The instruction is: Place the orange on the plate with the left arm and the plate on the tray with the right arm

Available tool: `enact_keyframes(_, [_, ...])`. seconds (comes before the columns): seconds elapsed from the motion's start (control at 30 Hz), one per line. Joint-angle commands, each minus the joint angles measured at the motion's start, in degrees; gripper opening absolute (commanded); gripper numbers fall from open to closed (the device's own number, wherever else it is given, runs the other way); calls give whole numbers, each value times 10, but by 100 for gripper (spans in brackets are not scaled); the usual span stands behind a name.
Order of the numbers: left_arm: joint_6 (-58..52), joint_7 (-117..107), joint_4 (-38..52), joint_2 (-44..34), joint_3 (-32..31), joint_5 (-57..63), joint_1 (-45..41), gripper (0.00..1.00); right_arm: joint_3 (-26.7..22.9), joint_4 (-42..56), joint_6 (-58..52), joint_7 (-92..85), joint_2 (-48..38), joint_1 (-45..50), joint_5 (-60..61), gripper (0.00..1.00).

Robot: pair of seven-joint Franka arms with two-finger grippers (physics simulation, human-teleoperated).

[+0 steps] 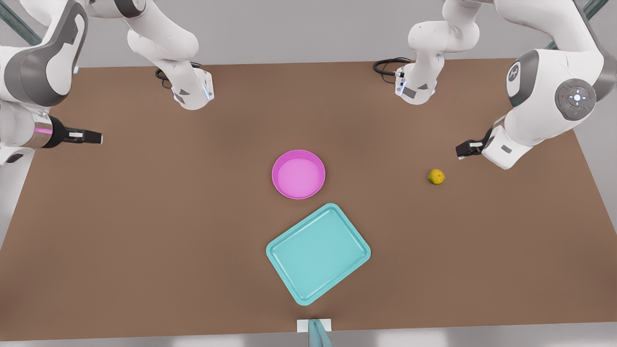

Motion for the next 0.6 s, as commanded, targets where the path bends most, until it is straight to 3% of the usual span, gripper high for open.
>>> enact_keyframes(0.0, [13,-16,0,1,0,0,-2,100,0,0,22,-28,-1,3,-11,100])
enact_keyframes(0.07, [37,-23,-48,41,1,-1,4,100,1,1,22,-28,-1,3,-10,100])
enact_keyframes(0.1, [158,-25,-143,54,11,-1,10,100,1,1,22,-28,0,3,-8,100])
enact_keyframes(0.2, [416,145,-315,82,57,-2,14,100,1,0,22,-27,11,1,-5,100])
enact_keyframes(0.3, [514,188,-371,108,71,-1,14,100,2,8,16,-27,10,0,-7,100])
enact_keyframes(0.57, [503,188,-419,124,71,-1,12,100,4,2,11,-26,4,2,-3,100])
